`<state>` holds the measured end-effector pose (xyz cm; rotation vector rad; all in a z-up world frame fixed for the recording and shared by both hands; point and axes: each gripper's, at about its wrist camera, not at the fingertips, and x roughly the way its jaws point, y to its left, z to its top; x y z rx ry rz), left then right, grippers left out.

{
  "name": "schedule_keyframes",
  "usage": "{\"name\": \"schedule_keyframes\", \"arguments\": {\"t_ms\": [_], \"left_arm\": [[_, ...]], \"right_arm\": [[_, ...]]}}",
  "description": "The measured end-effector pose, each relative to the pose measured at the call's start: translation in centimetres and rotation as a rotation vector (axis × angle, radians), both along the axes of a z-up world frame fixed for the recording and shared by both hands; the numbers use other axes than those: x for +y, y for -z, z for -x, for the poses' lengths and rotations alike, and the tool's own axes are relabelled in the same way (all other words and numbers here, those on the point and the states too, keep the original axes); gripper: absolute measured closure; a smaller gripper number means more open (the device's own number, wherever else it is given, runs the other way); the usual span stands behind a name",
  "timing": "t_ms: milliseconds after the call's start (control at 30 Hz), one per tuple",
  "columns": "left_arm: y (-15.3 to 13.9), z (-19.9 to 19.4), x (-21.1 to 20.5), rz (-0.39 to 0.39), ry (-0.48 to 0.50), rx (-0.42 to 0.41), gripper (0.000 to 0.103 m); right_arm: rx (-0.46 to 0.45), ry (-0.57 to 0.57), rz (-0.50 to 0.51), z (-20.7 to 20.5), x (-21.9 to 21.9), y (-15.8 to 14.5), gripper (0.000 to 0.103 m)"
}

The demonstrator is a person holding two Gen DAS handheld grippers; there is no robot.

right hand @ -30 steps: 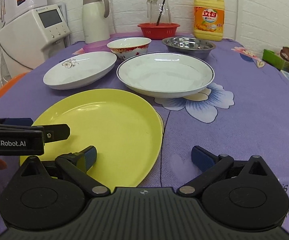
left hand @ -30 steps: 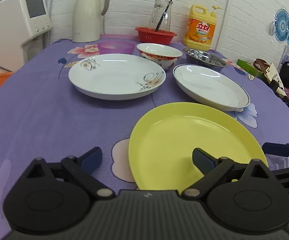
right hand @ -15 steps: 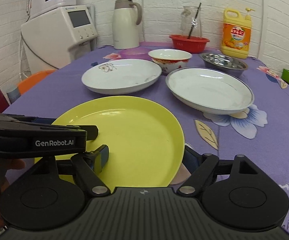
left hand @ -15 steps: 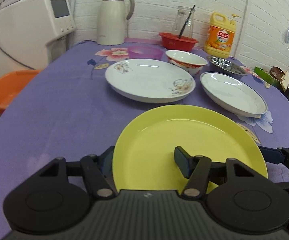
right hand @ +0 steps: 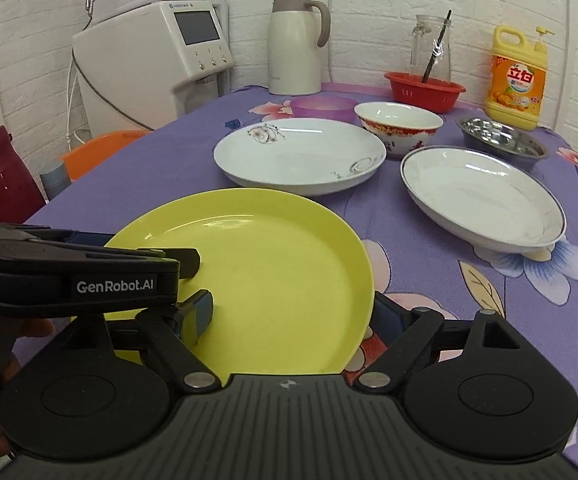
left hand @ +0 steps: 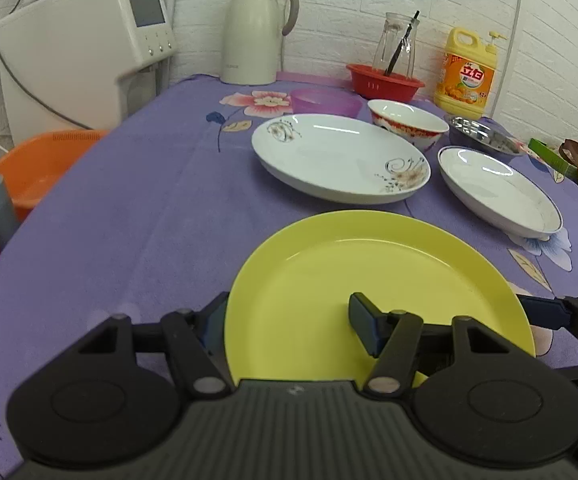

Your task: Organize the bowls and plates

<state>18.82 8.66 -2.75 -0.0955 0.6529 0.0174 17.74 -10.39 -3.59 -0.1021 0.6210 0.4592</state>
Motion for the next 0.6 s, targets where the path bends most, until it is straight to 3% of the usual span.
{"name": "schedule_keyframes", "arguments": {"t_ms": [167, 233, 267, 367, 600], "left_arm": [[0.1, -0.5, -0.1, 0.002, 0.019, -0.001, 0.028], [-0.3, -0.5, 0.7, 0.050, 0.026, 0.003, 0.007], [-0.8, -0.5, 1.3, 0.074, 0.015, -0.010, 0.003], [-2.5, -0.7, 3.1, 0.101, -0.015, -0.066, 0.001], [-5.0, -4.2, 6.2, 0.118, -0.088, -0.090, 0.001]], "right_arm": [[0.019, -0.021, -0.008, -0.2, 0.0, 0.5, 0.000], [0.039, -0.038, -0.048, -0.5, -0.6, 0.3, 0.000], [0.051, -0.036, -0.081, -0.7, -1.3, 0.2, 0.000], [0.029, 0.023, -0.144, -0.6, -3.4, -0.7, 0.000], [0.028, 0.103, -0.155, -2.9, -5.6, -1.3, 0.000]]}}
